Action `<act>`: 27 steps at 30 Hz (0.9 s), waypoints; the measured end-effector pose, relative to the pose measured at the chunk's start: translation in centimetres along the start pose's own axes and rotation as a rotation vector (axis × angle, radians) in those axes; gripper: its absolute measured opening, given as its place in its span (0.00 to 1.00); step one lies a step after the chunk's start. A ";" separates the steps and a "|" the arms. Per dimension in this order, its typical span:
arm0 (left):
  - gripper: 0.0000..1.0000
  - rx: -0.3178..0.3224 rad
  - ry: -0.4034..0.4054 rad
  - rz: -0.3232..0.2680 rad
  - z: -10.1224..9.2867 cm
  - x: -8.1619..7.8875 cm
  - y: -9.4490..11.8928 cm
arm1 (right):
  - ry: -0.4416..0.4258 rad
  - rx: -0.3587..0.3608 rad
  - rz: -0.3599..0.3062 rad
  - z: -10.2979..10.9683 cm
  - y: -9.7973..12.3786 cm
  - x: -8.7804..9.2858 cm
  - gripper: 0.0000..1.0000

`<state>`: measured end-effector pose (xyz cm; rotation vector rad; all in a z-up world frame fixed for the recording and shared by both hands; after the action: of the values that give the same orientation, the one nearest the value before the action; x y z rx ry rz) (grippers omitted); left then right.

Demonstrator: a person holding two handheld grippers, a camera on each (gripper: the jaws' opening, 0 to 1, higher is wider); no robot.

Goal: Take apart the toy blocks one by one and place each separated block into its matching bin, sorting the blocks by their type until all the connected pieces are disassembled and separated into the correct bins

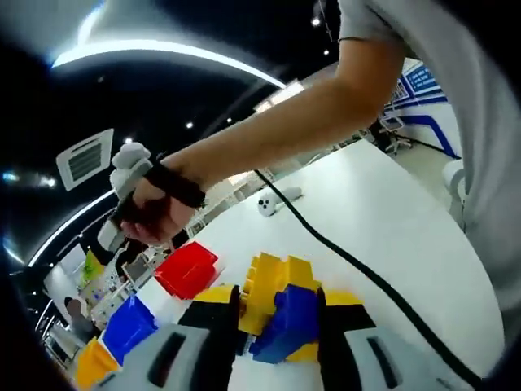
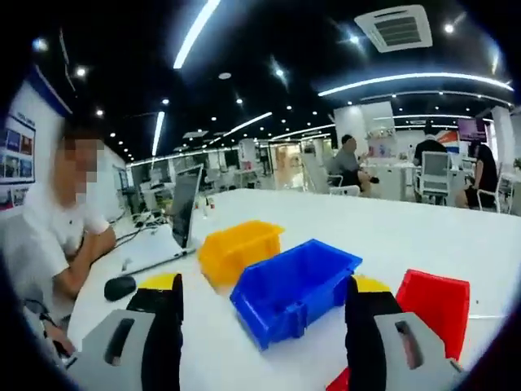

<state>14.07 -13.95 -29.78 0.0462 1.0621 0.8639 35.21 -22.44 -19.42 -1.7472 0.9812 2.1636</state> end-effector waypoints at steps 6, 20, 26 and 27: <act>0.39 0.028 0.065 -0.001 0.1 0.3 0.4 | 0.040 0.008 -0.093 1.5 5.4 0.6 0.76; 0.91 0.186 0.425 -0.157 2.0 -1.4 2.5 | -0.002 0.034 -0.174 3.2 12.7 4.8 0.75; 0.70 0.222 0.596 -0.111 6.0 -0.3 4.0 | 0.032 0.060 -0.186 2.2 14.0 5.2 0.72; 0.69 0.220 0.597 -0.095 6.4 -0.2 3.9 | 0.036 0.060 -0.181 2.3 14.0 5.3 0.70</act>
<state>16.66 -9.17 -24.68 -0.0825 1.7029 0.6832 24.43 -33.08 -18.94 -1.7787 0.8504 1.9790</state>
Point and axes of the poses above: the point that each gripper's makers call its tool centre point, and the gripper's own axes: y roughly backward along the fingers, z roughly to its left, x roughly out of its underside, the point moved 10 cm from there along y, roughly backward along the fingers, and after that the axes turned 11 degrees about z, right-handed, at the moved point
